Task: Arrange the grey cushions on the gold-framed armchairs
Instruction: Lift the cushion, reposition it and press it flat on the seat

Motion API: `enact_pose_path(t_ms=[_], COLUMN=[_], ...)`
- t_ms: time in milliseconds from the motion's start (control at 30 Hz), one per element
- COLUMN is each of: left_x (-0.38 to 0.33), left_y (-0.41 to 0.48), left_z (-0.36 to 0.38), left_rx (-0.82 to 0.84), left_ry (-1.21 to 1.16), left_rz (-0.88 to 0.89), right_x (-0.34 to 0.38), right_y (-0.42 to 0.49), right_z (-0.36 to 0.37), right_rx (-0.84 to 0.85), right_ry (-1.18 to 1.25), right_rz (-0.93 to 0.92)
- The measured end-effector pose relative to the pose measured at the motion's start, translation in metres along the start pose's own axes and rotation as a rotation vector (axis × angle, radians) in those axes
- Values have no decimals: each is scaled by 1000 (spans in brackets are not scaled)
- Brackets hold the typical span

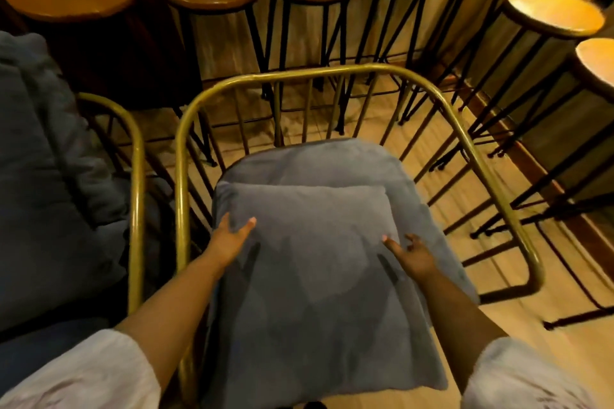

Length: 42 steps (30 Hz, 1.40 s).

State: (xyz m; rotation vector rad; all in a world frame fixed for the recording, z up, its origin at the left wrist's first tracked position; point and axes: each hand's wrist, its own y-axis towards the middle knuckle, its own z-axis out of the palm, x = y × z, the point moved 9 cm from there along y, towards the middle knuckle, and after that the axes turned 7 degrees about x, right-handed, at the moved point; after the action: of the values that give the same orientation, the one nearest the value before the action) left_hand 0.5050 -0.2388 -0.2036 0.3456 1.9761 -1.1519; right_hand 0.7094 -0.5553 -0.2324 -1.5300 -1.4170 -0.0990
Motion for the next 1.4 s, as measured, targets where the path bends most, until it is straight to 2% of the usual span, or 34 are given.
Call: enact_pose_path(t_ms=[100,200,267,400,567,733,967,1100,1267,1400], left_x=[21,47,60,82,74,56,51,57,74,72], left_y=[31,45,52,58,50,33,27,32,48,52], left_z=[-3,4,7,15,15,25,64,71,85,93], left_rx=[-57,-86,-114,-161,-201,-221,-178,-176,-23,7], left_ry=[-84,-46,18,-67,-103,-109,-158,-96,176,321], left_rz=[-51,-167,-202,-244,-211,-184,-194,-194,-276,-312], right_x=[-21,-36,-50,-71,-49,-12,-8,-24,-31,-38], right_y=[24,43,53,63,58,57,66,75,89,99], right_z=[16,25,26,27,13,-24,-68,-61,-39,-32], right_rx=[81,156,191,246,208,187,172,197,209,208], right_ry=[-1,-25,18,140,279,236,193,178,66,6], right_rz=[48,45,75,96,14,-92,-88,-79,-149,-177])
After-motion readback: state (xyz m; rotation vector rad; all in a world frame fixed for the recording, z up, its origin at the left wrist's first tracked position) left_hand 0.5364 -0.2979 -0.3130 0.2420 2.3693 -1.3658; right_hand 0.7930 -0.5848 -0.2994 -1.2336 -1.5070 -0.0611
